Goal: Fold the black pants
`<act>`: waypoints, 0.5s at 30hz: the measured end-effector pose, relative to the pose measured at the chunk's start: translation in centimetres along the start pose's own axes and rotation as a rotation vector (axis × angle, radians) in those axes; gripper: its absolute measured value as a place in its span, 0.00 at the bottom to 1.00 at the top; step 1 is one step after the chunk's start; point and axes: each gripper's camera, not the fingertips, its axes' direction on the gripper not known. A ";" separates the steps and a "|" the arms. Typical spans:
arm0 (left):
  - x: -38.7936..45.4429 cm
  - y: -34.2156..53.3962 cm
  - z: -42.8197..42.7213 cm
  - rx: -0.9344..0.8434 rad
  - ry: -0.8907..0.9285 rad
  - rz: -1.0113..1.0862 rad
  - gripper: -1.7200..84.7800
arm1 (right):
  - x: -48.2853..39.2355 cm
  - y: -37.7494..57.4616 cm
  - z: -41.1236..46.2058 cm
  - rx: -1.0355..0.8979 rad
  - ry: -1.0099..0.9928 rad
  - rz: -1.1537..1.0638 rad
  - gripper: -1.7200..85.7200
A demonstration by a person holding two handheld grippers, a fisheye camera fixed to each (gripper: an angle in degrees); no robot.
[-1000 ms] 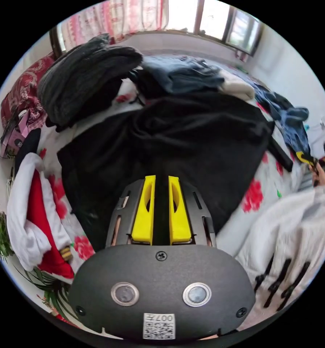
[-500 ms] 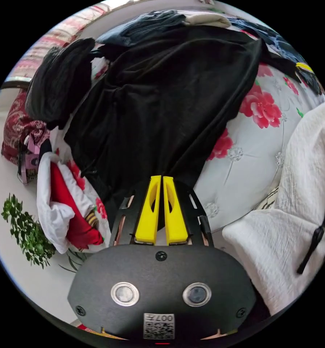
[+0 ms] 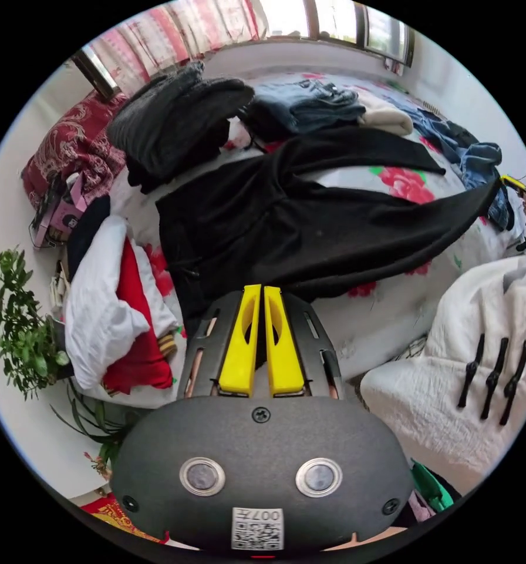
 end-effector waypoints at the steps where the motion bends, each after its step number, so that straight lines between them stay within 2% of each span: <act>1: -0.1 -0.9 -1.1 0.020 -0.037 0.001 0.01 | -0.2 -0.7 -0.9 0.042 0.014 -0.002 0.02; 5: -0.1 -0.6 -4.6 0.086 -0.092 0.018 0.01 | -1.5 -1.7 -7.6 0.278 0.153 -0.067 0.02; 8: 1.0 1.8 -4.9 0.070 -0.041 0.056 0.01 | -1.4 1.1 -7.9 0.272 0.206 -0.115 0.02; 10: 2.5 3.2 -3.6 0.014 -0.016 0.078 0.01 | -0.9 3.2 -5.2 0.176 0.197 -0.107 0.02; 13: 5.2 4.4 0.0 -0.069 0.048 0.026 0.01 | 0.6 7.4 2.9 -0.085 0.172 -0.035 0.02; 15: 6.5 4.7 2.4 -0.144 0.075 -0.004 0.01 | 2.3 10.9 9.6 -0.358 0.122 0.091 0.02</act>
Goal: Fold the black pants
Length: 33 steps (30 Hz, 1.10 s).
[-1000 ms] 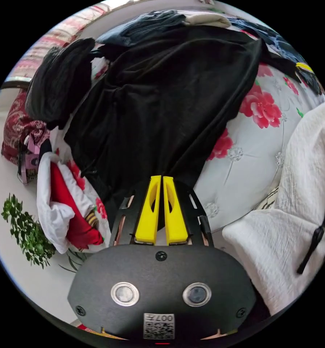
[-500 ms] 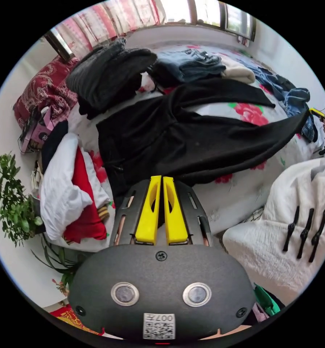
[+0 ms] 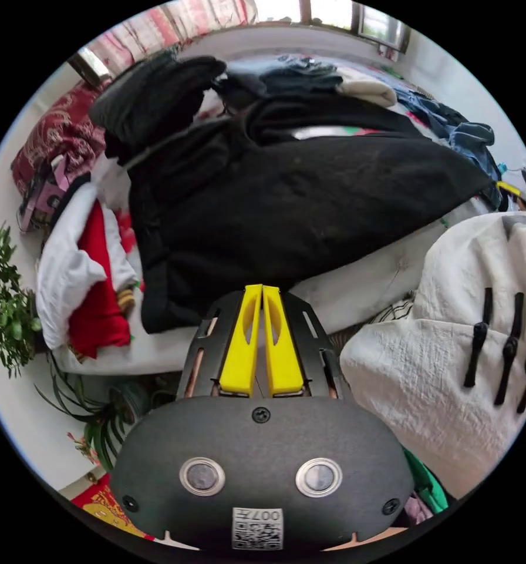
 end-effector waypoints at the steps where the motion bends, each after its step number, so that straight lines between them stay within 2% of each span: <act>1: 0.5 -0.1 1.1 -0.055 -0.016 -0.011 0.01 | 0.1 0.4 1.3 -0.041 0.003 0.023 0.02; 4: 0.7 0.3 0.4 -0.083 -0.080 -0.011 0.01 | 0.1 2.1 2.7 -0.074 0.045 0.065 0.02; 7: -1.7 0.3 -1.4 -0.015 -0.078 -0.103 0.01 | -0.2 1.9 0.4 0.043 -0.092 0.060 0.02; 9: -3.5 -0.5 -1.6 0.010 -0.068 -0.181 0.01 | -1.2 0.4 -0.8 0.112 -0.253 0.022 0.02; 12: -5.9 -3.1 -0.7 0.063 -0.054 -0.296 0.01 | -3.4 -2.5 -0.5 0.106 -0.367 -0.023 0.02; 14: -7.6 -5.2 2.2 0.015 -0.026 -0.400 0.01 | -5.0 -4.1 0.4 0.075 -0.394 -0.069 0.02; 16: -8.0 -6.1 5.0 -0.089 -0.015 -0.423 0.01 | -6.5 -5.3 1.8 0.006 -0.366 -0.103 0.02; 18: -7.8 -5.9 4.8 -0.053 -0.031 -0.393 0.01 | -8.0 -5.7 4.1 -0.134 -0.300 -0.167 0.02; 21: -7.5 -5.3 4.2 -0.098 -0.004 -0.342 0.01 | -8.0 -4.9 3.3 -0.100 -0.253 -0.212 0.02; 26: -7.6 -4.8 3.5 -0.287 -0.033 -0.253 0.01 | -6.8 -6.9 2.9 -0.250 -0.261 -0.260 0.02; 27: -7.7 -4.9 3.1 -0.283 -0.028 -0.256 0.01 | -5.9 -8.1 1.8 -0.197 -0.257 -0.242 0.02; 33: -12.2 -8.7 -3.8 0.076 -0.011 -0.369 0.03 | 1.1 -19.9 -3.3 0.146 -0.371 -0.048 0.04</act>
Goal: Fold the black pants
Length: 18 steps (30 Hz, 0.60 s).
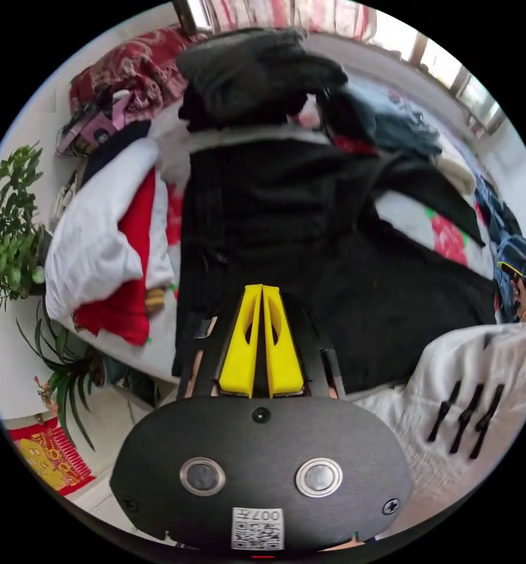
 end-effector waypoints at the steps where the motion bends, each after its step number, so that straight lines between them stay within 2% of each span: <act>1: -0.6 -2.5 -0.4 0.050 0.001 0.007 0.04 | 0.6 -1.5 -0.1 0.021 -0.013 0.008 0.04; 4: -1.4 -9.9 0.6 0.100 0.030 0.086 0.09 | 2.5 -8.9 1.2 0.031 -0.032 -0.001 0.07; 9: -0.4 -20.5 4.8 0.069 0.055 0.269 0.12 | 2.6 -18.3 5.7 -0.121 0.140 -0.130 0.11; 13: 2.0 -25.6 11.5 -0.148 -0.063 0.468 0.15 | 2.4 -20.9 9.1 -0.244 0.209 -0.246 0.11; 14: 2.0 -26.2 11.9 -0.148 -0.028 0.514 0.14 | 2.4 -21.3 10.0 -0.277 0.230 -0.282 0.11; 18: 0.0 -27.9 12.7 -0.176 0.041 0.418 0.08 | 3.3 -21.5 9.6 -0.297 0.098 -0.351 0.06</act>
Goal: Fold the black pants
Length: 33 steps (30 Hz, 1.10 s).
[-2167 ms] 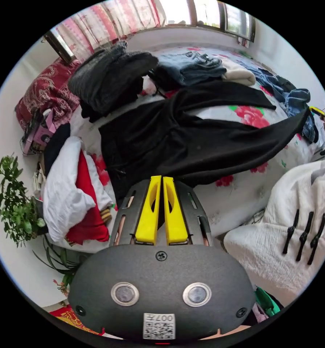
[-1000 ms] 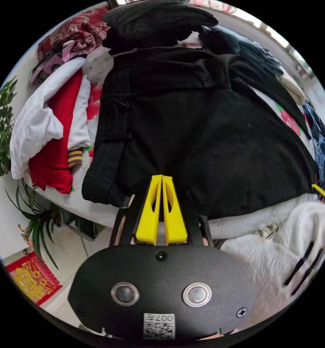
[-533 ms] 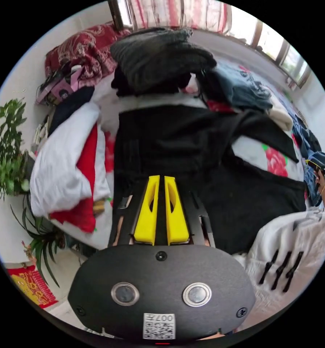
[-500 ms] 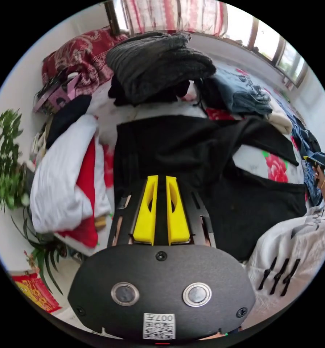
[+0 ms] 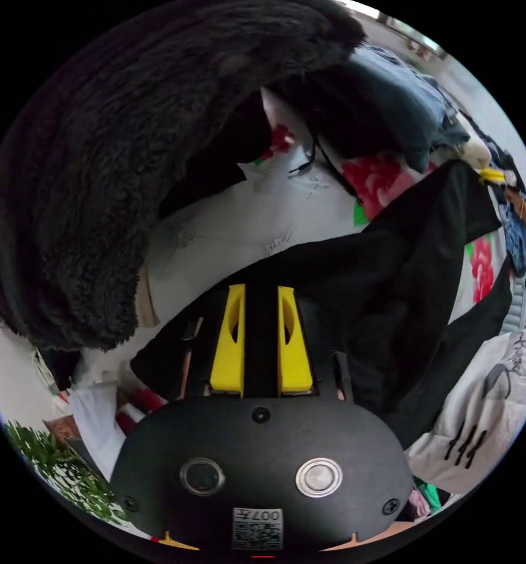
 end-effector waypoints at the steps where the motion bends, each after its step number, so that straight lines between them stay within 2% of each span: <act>1: -0.5 0.5 0.0 0.010 0.005 -0.015 0.06 | 0.3 0.1 -0.2 -0.001 -0.009 0.008 0.05; 4: -1.8 2.7 -1.4 0.073 0.038 -0.092 0.02 | 0.5 1.5 -2.0 -0.009 -0.025 -0.011 0.03; 7: -2.8 6.8 -6.2 0.230 0.061 -0.156 0.01 | 1.0 5.7 -8.2 0.205 0.000 0.027 0.02; 9: -2.4 9.8 -9.1 0.305 0.037 -0.145 0.01 | 1.8 10.5 -13.7 0.414 -0.033 0.087 0.02; 11: -1.9 13.1 -11.2 0.352 0.012 -0.134 0.01 | 1.7 13.1 -15.4 0.467 -0.045 0.106 0.02; 15: -2.5 15.3 -10.9 0.353 0.060 -0.179 0.01 | -0.3 14.4 -14.1 0.322 -0.041 0.078 0.02; 22: -0.6 17.6 -14.0 0.354 0.007 -0.137 0.01 | -2.9 17.7 -21.2 0.453 0.011 0.092 0.02; 28: 4.5 29.0 -17.2 0.454 -0.041 -0.142 0.01 | -7.7 29.1 -25.0 0.569 0.093 0.042 0.02; 30: 6.9 33.4 -16.6 0.475 -0.038 -0.177 0.01 | -10.2 34.5 -23.1 0.543 0.090 0.051 0.02; 33: 10.7 39.5 -12.5 0.396 -0.027 -0.288 0.01 | -12.7 39.6 -17.2 0.420 0.045 0.128 0.02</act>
